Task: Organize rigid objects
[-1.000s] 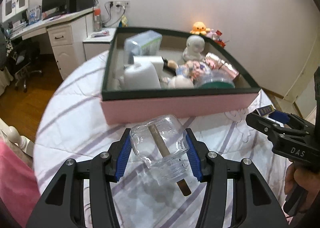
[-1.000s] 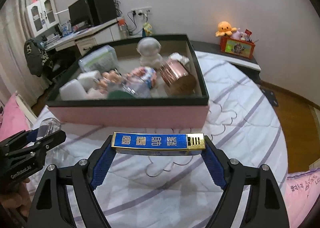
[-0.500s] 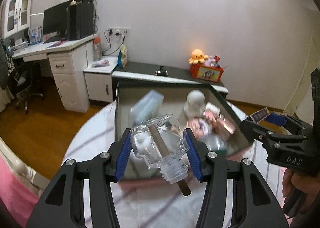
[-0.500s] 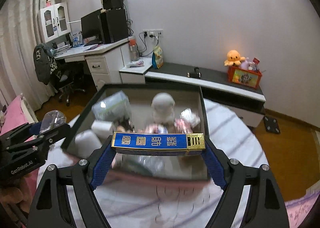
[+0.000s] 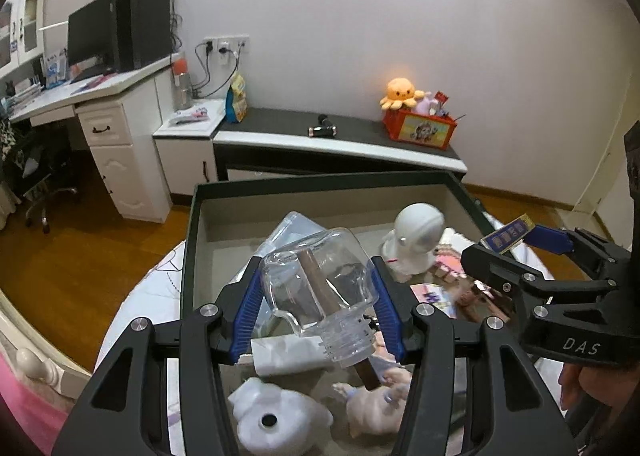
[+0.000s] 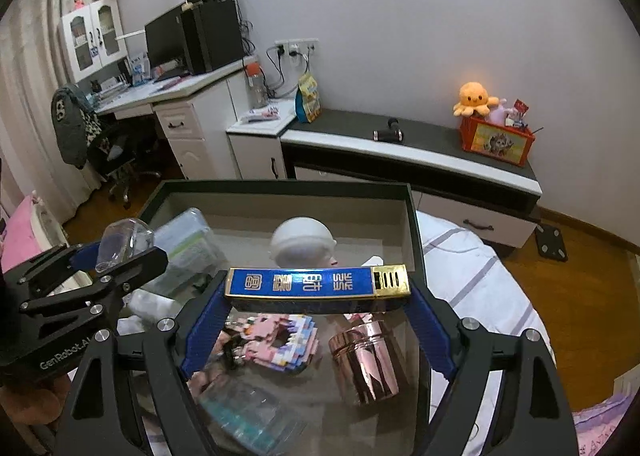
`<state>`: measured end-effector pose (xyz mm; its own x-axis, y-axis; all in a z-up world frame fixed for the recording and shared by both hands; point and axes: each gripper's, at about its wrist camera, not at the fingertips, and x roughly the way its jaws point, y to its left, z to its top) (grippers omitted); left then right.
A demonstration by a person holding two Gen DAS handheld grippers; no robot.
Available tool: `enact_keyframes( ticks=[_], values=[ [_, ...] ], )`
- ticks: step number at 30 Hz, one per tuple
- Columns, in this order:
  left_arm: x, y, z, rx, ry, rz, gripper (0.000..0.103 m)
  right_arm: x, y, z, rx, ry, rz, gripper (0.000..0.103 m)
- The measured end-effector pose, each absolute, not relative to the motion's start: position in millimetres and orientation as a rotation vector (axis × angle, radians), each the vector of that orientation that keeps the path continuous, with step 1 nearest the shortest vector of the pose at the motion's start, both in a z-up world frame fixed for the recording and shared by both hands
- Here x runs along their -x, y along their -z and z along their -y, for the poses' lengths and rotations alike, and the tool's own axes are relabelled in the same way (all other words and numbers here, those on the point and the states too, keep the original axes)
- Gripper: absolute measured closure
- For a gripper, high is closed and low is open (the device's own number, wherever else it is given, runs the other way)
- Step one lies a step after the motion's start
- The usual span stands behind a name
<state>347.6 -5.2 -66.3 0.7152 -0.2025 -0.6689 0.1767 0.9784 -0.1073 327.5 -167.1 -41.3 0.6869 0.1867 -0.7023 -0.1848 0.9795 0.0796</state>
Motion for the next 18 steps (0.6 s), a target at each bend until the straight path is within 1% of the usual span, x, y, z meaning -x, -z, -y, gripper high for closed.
enact_keyframes(
  ticks=[1,2,3,4,9,10,11,18],
  values=[
    [-348.2,67.7,4.8,0.032,0.194,-0.748,0.034,-330.1,44.6,167.8,-0.006,-0.212,-0.793,0.015],
    [-348.2,68.4,3.7,0.033,0.181,-0.746,0.014,-331.4,46.3,168.0,-0.007,-0.21,-0.8,0.014],
    [-346.3,68.1,0.3,0.035,0.157,-0.736,0.006,-331.9,47.9,168.4,-0.006,-0.206,-0.807,0.014],
    [-343.7,67.0,-2.2,0.037,0.145,-0.724,0.0,-332.2,49.0,168.4,-0.007,-0.201,-0.813,0.013],
    [-323.8,58.9,-15.8,0.042,0.116,-0.692,0.0,-326.6,50.4,175.0,-0.062,-0.177,-0.825,0.012],
    [-319.4,57.4,-18.2,0.046,0.113,-0.689,0.0,-323.7,49.1,176.0,-0.074,-0.173,-0.824,0.004],
    [-313.2,55.1,-21.1,0.052,0.11,-0.683,0.0,-320.1,47.1,177.1,-0.086,-0.174,-0.818,0.0],
    [-274.0,39.0,-33.6,0.066,0.097,-0.648,0.0,-282.8,27.9,171.3,-0.117,-0.184,-0.765,0.0]
  ],
)
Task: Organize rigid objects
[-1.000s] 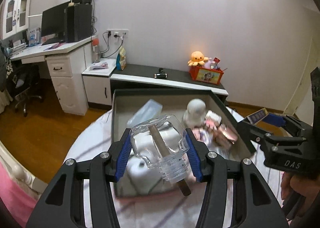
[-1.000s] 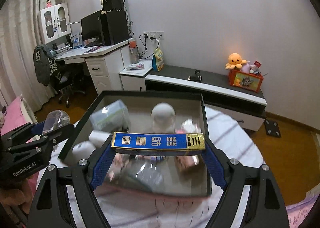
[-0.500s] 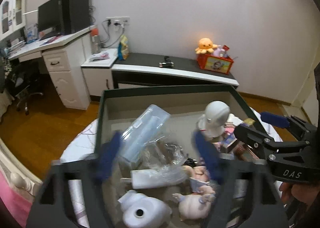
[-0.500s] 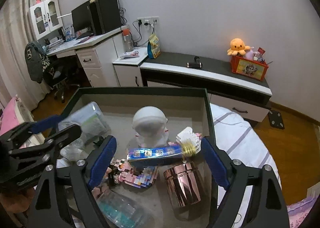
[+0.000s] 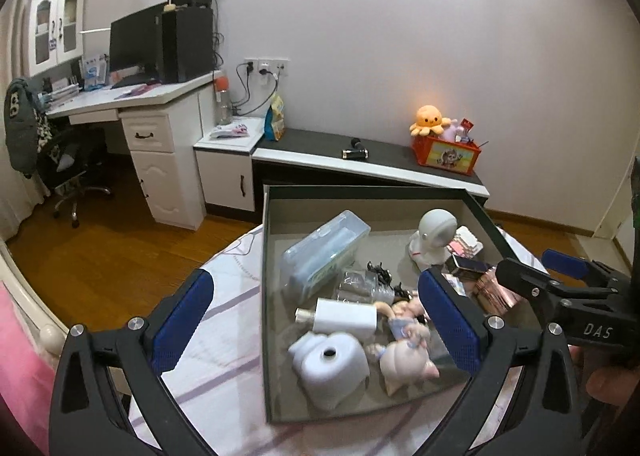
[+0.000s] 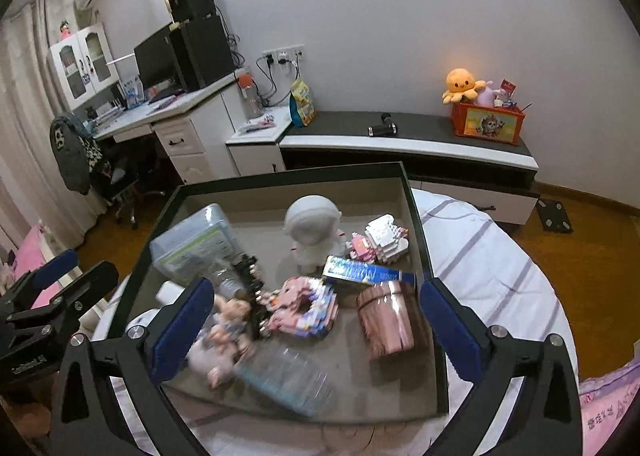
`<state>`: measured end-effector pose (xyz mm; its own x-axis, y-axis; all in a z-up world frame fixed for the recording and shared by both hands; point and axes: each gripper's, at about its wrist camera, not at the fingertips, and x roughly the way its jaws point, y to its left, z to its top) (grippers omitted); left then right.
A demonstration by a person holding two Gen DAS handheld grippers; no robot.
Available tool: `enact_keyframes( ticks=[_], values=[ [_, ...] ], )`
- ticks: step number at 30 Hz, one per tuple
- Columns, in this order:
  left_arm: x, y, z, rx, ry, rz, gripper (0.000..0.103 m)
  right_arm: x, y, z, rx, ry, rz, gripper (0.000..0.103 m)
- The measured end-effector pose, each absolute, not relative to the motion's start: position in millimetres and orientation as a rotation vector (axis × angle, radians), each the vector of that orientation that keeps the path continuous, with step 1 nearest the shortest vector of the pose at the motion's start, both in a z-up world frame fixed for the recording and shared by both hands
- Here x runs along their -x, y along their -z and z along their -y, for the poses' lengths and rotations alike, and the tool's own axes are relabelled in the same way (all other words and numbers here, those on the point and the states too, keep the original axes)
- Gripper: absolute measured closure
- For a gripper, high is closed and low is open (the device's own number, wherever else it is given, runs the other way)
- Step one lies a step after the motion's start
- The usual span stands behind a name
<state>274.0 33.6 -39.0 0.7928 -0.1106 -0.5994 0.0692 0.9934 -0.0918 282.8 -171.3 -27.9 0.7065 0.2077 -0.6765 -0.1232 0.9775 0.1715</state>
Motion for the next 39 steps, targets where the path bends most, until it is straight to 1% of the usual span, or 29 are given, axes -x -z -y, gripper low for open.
enact_keyframes(
  ticks=[16,33,39],
  values=[
    [-170.1,5.7,-41.9,0.065,0.079,-0.592,0.0,-164.8,-14.1,170.1,-0.114,-0.162,-0.656,0.0],
    [-48.0,-2.7,-37.6,0.061,0.072,-0.535,0.0,-35.5,-26.6,159.9,-0.073,-0.154,-0.558,0.0],
    [-5.7,-17.5,-35.4,0.054,0.083,-0.49,0.0,11.8,-40.7,159.4,-0.065,-0.132,-0.491,0.0]
  ],
)
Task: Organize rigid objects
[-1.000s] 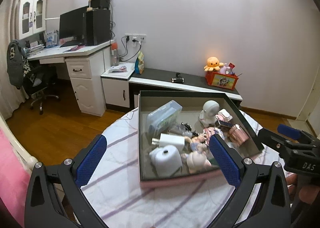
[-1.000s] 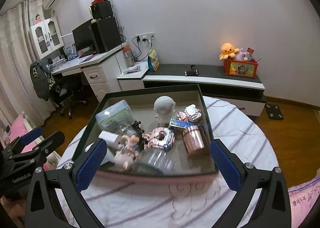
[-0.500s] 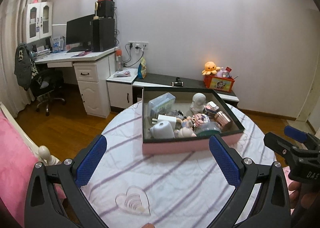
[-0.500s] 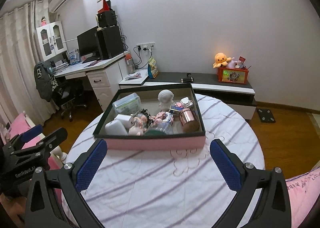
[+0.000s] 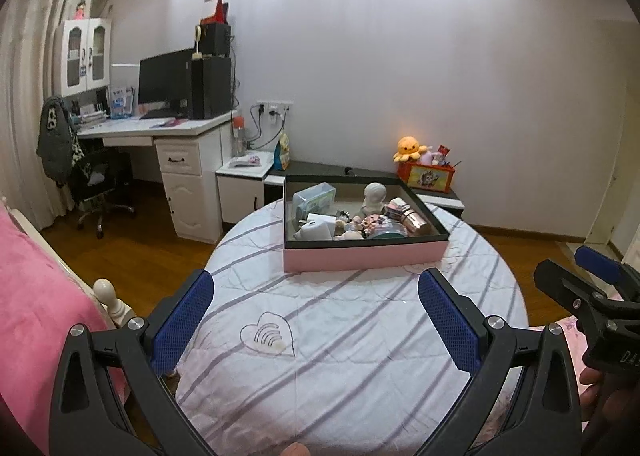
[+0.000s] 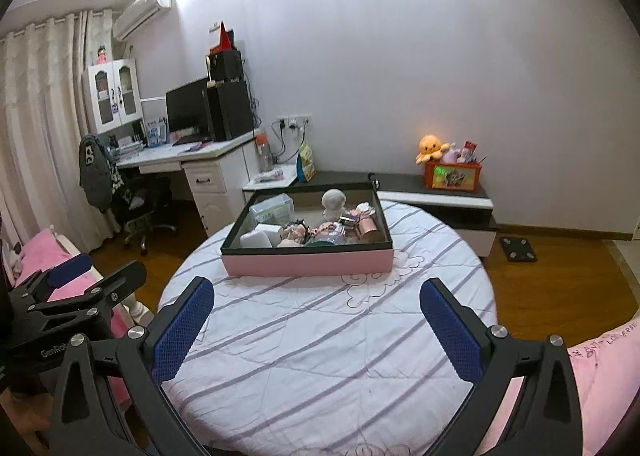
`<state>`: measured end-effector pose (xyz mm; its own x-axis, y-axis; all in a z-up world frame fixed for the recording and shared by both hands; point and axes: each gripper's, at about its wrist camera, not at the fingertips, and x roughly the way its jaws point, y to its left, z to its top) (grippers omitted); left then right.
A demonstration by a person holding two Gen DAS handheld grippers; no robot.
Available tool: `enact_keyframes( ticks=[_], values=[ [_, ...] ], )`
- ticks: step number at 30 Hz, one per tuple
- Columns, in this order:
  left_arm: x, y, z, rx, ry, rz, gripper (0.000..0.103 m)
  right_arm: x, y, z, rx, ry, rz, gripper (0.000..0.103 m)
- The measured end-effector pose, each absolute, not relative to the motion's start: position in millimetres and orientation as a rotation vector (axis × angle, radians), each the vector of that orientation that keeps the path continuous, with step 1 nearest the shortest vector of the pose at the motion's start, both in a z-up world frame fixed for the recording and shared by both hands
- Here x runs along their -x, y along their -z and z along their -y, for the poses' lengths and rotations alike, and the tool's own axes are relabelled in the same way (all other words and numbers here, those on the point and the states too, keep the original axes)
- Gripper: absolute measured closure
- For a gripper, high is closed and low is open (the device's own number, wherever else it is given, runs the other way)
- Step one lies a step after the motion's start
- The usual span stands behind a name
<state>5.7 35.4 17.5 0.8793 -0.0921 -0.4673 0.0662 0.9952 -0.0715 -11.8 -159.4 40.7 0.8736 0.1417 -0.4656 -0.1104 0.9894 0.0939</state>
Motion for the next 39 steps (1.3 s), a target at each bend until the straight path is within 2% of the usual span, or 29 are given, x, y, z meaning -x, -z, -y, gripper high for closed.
enact_keyframes(
  ticks=[14,39],
  values=[
    [29.0,-27.1,-37.6,0.046,0.057,-0.47,0.0,35.1,-42.7,156.2,-0.05,-0.13,-0.458,0.0],
    [30.3,-29.8,-28.0,0.015,0.062,-0.471,0.0,35.1,-44.5,161.4,-0.061,-0.117,-0.451,0.0]
  ],
)
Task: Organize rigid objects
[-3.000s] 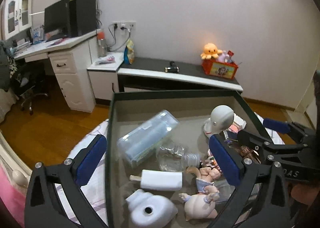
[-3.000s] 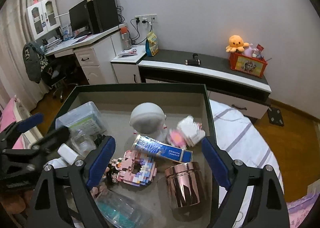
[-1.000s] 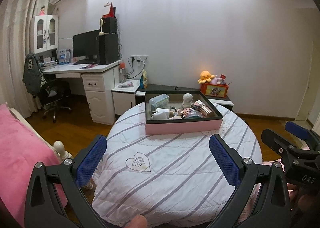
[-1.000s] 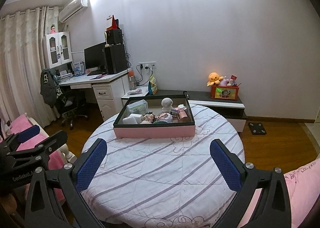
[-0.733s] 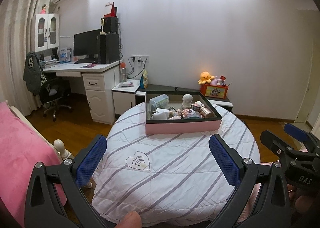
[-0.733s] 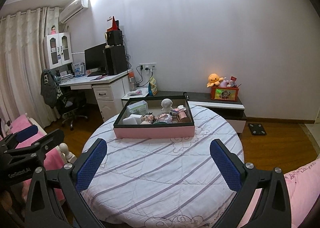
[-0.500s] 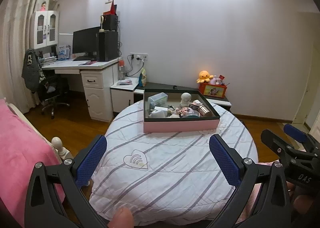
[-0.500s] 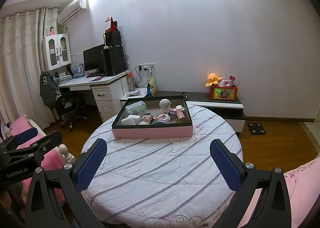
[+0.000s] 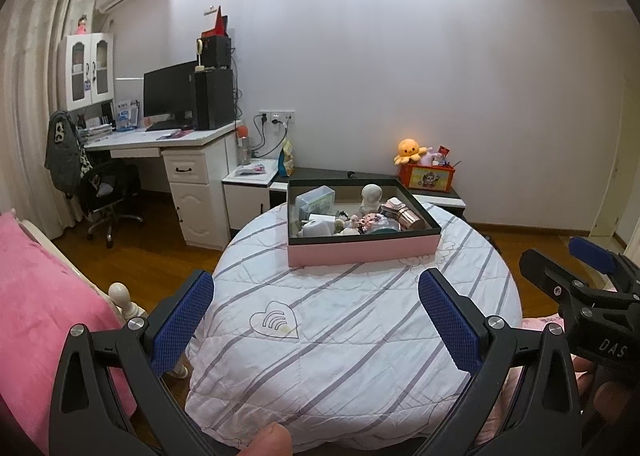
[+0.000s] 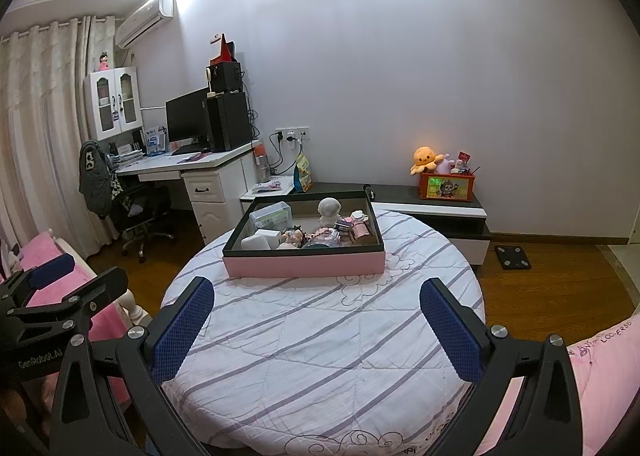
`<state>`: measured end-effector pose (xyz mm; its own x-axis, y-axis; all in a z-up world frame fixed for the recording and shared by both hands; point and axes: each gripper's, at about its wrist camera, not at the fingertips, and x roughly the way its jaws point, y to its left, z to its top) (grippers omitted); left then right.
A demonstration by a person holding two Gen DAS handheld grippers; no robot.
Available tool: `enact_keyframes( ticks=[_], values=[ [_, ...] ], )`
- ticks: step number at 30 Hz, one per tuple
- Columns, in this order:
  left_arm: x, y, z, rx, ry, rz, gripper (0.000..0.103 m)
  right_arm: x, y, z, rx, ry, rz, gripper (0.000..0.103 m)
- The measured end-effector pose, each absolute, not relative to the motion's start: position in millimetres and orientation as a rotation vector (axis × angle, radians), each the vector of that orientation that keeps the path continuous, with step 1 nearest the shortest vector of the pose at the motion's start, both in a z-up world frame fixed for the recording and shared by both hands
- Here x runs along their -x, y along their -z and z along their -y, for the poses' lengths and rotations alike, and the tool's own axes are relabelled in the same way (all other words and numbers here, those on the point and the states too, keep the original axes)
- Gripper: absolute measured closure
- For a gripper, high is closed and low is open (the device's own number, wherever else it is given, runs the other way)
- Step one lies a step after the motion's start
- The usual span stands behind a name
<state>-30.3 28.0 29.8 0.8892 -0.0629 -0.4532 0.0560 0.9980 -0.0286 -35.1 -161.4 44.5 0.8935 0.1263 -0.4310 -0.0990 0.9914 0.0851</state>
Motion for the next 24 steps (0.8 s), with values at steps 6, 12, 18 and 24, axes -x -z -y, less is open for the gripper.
enact_keyframes(
  ticks=[6,12,18,24],
  values=[
    [31.3,-29.5,-27.6,0.017,0.065,-0.471,0.0,35.2,-44.2,161.5,-0.062,-0.117,-0.45,0.0],
    [33.8,-30.7,-25.6,0.016,0.061,-0.463,0.0,35.9,-44.7,161.0,-0.061,-0.115,-0.449,0.0],
    [34.0,-30.8,-23.9,0.018,0.062,-0.462,0.0,35.0,-45.7,162.4,-0.064,-0.111,-0.451,0.0],
    [33.4,-30.8,-21.8,0.026,0.073,-0.463,0.0,34.9,-45.5,162.5,-0.063,-0.111,-0.451,0.0]
  ],
)
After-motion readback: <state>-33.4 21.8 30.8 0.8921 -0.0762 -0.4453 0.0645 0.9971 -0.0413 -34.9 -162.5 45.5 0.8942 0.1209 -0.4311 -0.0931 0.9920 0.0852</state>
